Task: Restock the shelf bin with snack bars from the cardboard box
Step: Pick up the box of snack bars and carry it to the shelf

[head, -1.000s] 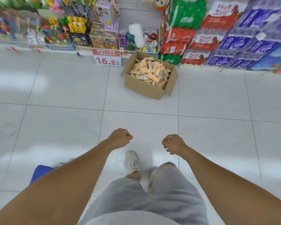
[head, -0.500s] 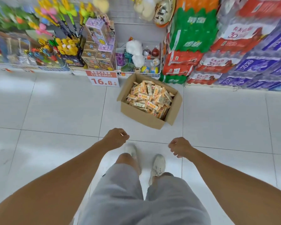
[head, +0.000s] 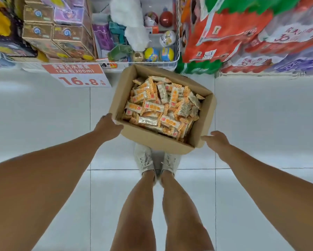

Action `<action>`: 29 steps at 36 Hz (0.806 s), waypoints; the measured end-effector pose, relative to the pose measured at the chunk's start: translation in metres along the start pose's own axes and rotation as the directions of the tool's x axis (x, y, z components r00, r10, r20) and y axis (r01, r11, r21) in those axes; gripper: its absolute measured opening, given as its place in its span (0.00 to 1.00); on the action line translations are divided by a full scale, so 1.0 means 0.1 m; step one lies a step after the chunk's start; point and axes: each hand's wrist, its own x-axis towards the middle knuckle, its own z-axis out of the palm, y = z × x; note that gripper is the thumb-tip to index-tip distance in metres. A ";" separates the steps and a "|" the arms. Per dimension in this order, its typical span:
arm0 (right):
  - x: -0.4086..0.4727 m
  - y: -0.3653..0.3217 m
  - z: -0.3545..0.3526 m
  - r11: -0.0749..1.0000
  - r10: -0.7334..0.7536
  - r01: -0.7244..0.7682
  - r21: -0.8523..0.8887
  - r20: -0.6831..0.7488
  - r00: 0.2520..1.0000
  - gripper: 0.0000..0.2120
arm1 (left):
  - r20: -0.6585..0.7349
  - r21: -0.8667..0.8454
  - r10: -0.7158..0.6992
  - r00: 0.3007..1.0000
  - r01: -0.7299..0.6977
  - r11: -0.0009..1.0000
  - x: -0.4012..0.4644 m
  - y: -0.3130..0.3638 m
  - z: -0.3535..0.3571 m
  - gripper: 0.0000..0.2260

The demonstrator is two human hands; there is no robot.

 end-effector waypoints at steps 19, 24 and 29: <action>1.43 0.11 0.27 0.979 0.071 -0.034 0.203 -0.179 0.981 0.06 | -0.232 0.169 -0.043 0.972 0.083 0.982 1.47 0.34 0.31 0.05; 0.60 0.20 -0.22 0.972 0.037 0.009 0.235 -0.193 0.981 0.12 | -0.205 0.271 -0.017 0.979 0.073 0.960 0.53 0.61 -0.15 0.05; -0.82 0.74 -0.61 0.892 0.214 -0.090 0.444 -0.238 0.948 0.07 | -0.042 0.472 0.218 0.975 -0.173 0.865 -0.42 1.36 -0.77 0.13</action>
